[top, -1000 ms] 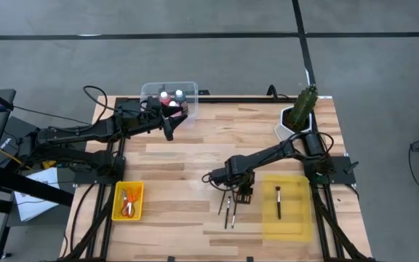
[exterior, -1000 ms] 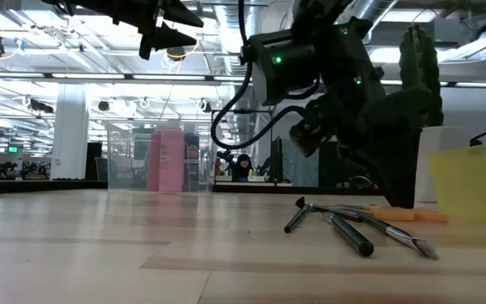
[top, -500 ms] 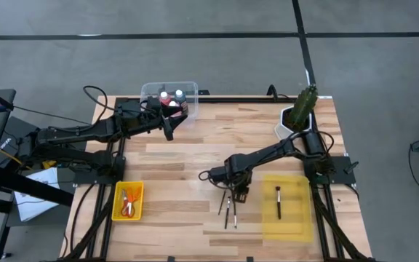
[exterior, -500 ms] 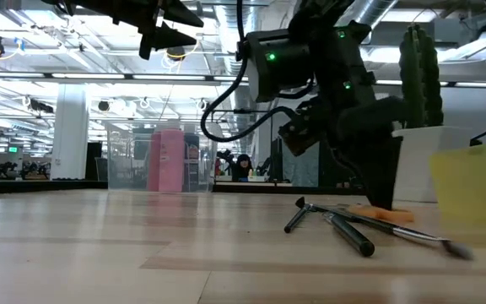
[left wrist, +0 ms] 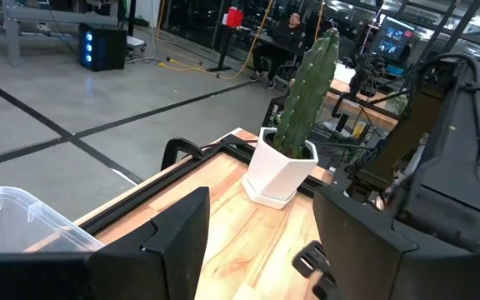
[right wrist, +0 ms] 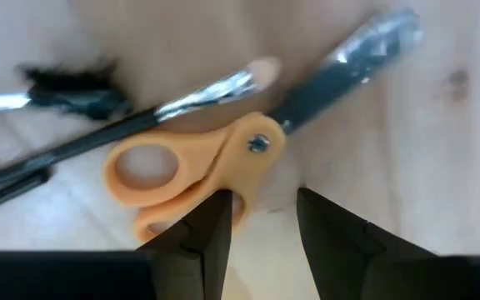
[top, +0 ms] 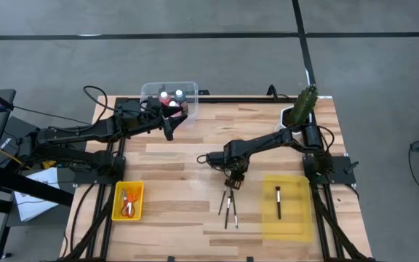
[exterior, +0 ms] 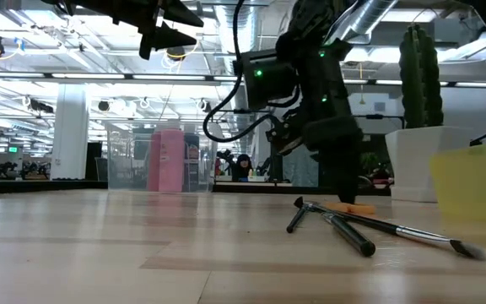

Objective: Pick & Place Paint Supplies
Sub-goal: Put the yellow scissors into the yellow basket

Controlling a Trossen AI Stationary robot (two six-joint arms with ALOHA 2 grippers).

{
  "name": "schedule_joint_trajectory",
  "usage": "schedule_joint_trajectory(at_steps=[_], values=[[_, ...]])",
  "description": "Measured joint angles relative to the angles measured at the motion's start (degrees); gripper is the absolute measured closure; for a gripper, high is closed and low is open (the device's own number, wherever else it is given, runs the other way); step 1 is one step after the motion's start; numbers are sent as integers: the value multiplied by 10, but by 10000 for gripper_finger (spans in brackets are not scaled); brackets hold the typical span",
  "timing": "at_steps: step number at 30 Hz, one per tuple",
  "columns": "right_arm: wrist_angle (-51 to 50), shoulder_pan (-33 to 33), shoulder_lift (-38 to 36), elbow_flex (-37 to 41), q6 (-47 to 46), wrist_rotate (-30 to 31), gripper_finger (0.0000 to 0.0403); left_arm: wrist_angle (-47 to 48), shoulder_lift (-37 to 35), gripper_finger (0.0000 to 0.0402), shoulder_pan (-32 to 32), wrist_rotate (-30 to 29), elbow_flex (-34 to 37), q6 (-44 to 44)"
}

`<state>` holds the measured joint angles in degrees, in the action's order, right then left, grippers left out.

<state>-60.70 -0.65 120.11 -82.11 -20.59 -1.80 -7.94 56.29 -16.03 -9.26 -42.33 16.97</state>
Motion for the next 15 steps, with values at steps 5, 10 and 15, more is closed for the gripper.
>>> schedule_joint_trajectory(at_steps=[5, 10, 15], values=[[6, -25, 0, 0, 11, 15, 271, 0, 0, 192, 0, -2, 0, 0], [13, -46, 0, 0, 17, 18, 273, 0, 0, 192, 0, -2, 0, 0], [18, -50, 0, 0, 26, 21, 298, 0, 0, 192, 0, -2, 0, 0]])
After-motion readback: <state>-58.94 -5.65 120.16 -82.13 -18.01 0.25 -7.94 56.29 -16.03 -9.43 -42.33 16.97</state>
